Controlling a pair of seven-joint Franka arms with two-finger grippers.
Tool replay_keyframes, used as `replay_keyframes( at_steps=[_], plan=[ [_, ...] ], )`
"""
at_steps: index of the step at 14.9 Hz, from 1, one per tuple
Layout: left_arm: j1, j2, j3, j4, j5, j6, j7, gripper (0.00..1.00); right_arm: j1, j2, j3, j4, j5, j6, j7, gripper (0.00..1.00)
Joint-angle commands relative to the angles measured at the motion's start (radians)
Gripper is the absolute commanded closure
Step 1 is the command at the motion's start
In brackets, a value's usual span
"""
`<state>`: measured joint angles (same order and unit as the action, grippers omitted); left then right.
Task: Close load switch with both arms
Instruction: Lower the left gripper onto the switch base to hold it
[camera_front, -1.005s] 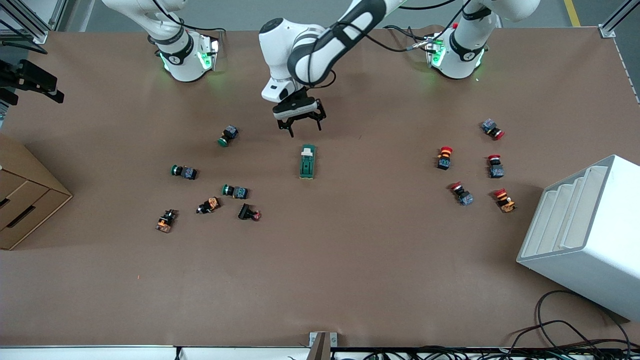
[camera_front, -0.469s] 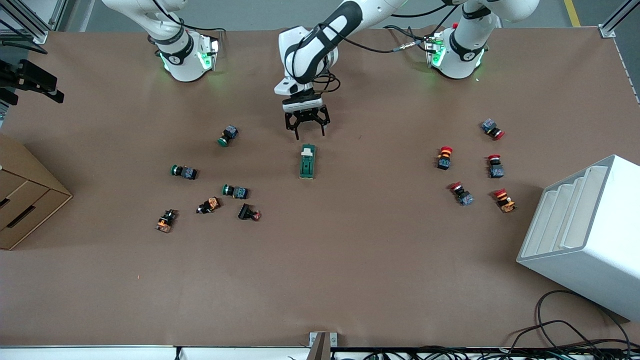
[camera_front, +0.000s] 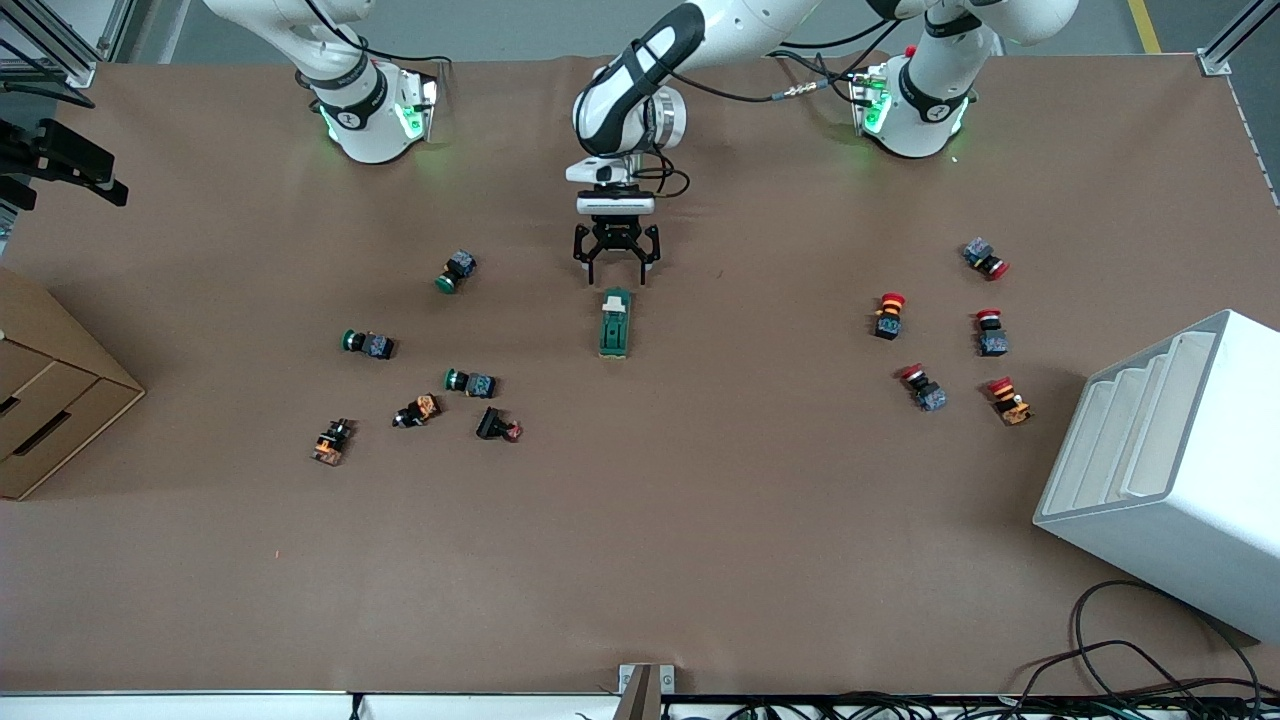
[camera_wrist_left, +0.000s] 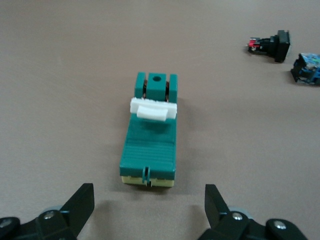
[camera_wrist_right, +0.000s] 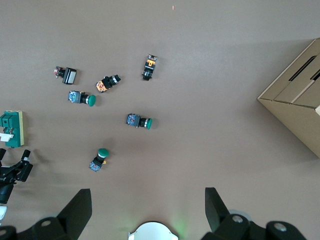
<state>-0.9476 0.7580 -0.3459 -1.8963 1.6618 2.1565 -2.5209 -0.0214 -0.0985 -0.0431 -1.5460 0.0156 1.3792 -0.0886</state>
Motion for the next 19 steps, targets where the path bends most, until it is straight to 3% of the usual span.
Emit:
replay_keyframes(
  at_steps=[1, 8, 11, 14, 19],
  plan=[
    [-0.003, 0.001, 0.01, -0.017, 0.094, -0.033, -0.025, 0.02, -0.003, -0.02, 0.0, 0.001, -0.002, -0.005, -0.011, 0.0],
    [-0.037, 0.049, 0.01, -0.015, 0.131, -0.184, -0.013, 0.02, -0.009, 0.103, 0.0, 0.024, 0.006, 0.047, -0.01, 0.0],
    [-0.046, 0.052, 0.01, -0.012, 0.13, -0.185, -0.015, 0.02, -0.003, 0.199, -0.001, 0.033, -0.008, 0.122, -0.017, 0.0],
    [-0.048, 0.053, 0.01, -0.01, 0.13, -0.185, -0.013, 0.02, 0.001, 0.2, 0.0, -0.017, 0.004, 0.169, 0.009, 0.0],
    [-0.048, 0.053, 0.008, -0.006, 0.128, -0.185, -0.015, 0.01, 0.151, 0.207, 0.003, -0.066, 0.004, 0.228, 0.549, 0.0]
  ],
)
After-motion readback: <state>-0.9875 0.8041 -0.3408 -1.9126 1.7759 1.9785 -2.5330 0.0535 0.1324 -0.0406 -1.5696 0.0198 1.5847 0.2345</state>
